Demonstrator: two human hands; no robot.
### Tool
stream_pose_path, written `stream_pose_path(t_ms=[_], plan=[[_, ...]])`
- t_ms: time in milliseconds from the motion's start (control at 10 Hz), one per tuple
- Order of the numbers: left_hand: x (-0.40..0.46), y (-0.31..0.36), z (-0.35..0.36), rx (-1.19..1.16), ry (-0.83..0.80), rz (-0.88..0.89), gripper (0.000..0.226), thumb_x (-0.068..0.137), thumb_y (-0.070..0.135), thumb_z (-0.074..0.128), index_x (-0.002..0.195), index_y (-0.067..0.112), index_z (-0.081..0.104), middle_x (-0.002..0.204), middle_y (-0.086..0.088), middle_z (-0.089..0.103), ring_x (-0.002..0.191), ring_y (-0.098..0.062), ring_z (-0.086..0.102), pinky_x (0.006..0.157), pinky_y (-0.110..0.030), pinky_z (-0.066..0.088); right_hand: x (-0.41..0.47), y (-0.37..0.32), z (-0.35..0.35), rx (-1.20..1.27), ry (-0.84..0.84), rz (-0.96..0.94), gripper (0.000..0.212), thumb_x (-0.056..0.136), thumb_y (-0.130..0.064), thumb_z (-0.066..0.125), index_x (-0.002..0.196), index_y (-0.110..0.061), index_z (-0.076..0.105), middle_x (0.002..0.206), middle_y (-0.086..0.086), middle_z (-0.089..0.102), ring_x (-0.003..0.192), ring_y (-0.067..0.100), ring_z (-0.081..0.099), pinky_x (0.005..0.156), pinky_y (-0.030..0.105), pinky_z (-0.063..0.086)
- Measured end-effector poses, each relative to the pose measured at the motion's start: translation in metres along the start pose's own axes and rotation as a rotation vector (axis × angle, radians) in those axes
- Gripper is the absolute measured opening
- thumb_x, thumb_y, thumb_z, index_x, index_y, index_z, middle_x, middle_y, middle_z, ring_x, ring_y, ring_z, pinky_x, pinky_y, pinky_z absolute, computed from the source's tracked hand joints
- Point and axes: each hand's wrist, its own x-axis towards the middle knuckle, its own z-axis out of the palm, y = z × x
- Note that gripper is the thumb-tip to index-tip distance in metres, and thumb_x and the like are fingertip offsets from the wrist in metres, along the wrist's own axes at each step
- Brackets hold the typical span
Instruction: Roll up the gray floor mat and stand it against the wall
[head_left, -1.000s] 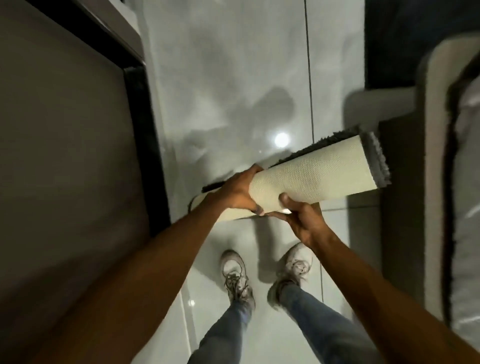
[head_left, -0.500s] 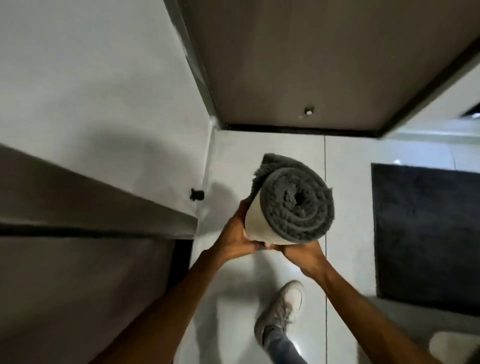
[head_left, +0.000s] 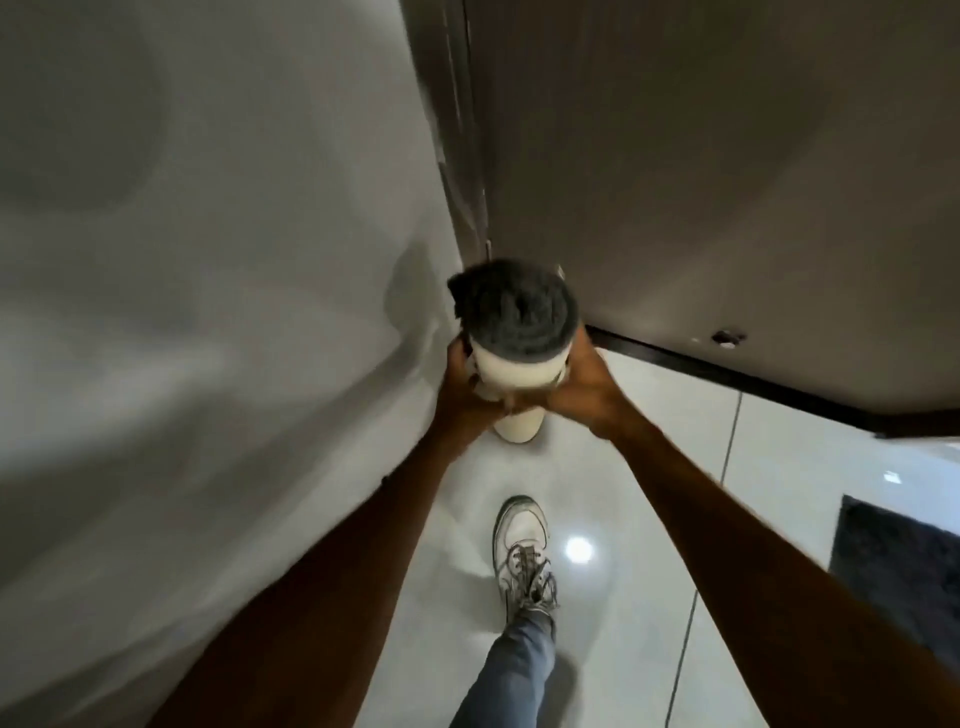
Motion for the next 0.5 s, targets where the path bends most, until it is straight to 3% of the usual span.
stream_pose_path(t_ms=[100,200,300,400,500], plan=[[0.047,-0.001,-0.006,-0.024,0.018,-0.044,0.103,0.066,0.001,0.087,0.151,0.023,0.034,0.12,0.018,0.059,0.104,0.005,0.066,0.087,-0.024,0.052,0.047,-0.017,-0.003,0.008,0.045,0.059,0.123,0.044,-0.025,0.103,0.146,-0.04,0.035,0.135,-0.018,0.06,0.123,0.005,0.059,0.092,0.023,0.057],[0.073,0.011,-0.012,-0.171,-0.072,-0.073,0.09,0.083,-0.023,0.063,0.152,0.026,0.032,0.127,-0.008,0.054,0.091,-0.018,0.066,0.074,-0.034,0.056,0.081,-0.039,-0.01,-0.021,0.02,0.097,0.123,0.051,-0.015,0.102,0.152,-0.027,0.033,0.139,-0.005,0.06,0.126,0.018,0.058,0.094,0.034,0.058],[0.102,0.022,-0.015,-0.231,-0.022,-0.113,0.082,0.089,-0.018,0.059,0.155,0.023,0.031,0.129,-0.018,0.049,0.099,-0.025,0.067,0.067,-0.027,0.058,0.12,-0.057,-0.01,-0.049,-0.029,0.192,0.124,0.06,-0.016,0.098,0.158,-0.028,0.023,0.141,-0.001,0.054,0.119,0.024,0.054,0.08,0.038,0.06],[0.116,0.034,-0.023,-0.054,0.048,-0.115,0.098,0.078,-0.001,0.084,0.157,0.02,0.029,0.152,-0.006,0.044,0.136,-0.028,0.05,0.086,-0.028,0.061,0.137,-0.07,-0.008,-0.071,-0.029,0.267,0.126,0.065,-0.019,0.095,0.16,-0.027,0.012,0.142,0.004,0.049,0.114,0.026,0.05,0.071,0.033,0.055],[0.096,0.04,-0.012,0.149,0.149,-0.082,0.112,0.074,0.017,0.091,0.16,0.008,0.019,0.162,-0.016,0.033,0.148,-0.033,0.036,0.118,-0.048,0.041,0.114,-0.062,-0.007,0.009,0.102,0.236,0.131,0.061,-0.014,0.098,0.16,-0.022,0.012,0.154,0.005,0.043,0.135,0.027,0.044,0.089,0.031,0.047]])
